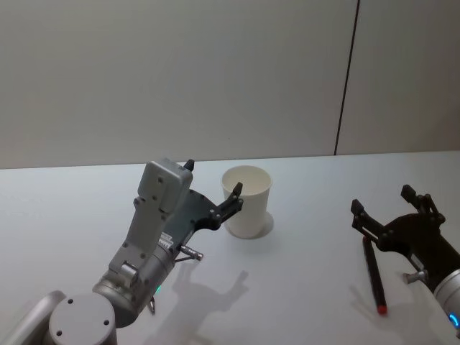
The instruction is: Place the pen into the pen holder.
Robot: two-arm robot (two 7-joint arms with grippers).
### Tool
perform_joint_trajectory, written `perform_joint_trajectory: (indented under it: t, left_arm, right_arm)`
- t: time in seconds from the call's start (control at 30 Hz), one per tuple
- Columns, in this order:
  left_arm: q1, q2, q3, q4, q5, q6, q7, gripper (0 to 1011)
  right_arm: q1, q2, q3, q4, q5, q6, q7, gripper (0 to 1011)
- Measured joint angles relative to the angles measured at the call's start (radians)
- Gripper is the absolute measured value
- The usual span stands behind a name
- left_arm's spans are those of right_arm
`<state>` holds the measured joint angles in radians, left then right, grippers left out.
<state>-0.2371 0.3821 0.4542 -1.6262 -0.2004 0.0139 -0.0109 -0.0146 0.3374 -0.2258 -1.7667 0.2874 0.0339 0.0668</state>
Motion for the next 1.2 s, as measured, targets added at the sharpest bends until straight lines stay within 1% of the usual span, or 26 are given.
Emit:
perform_joint_trajectory:
  t: [1.2]
  left_arm:
    - [0.000,0.000,0.000,0.000,0.000,0.000,0.000,1000]
  right_arm:
    - [0.000,0.000,0.000,0.000,0.000,0.000,0.000,1001]
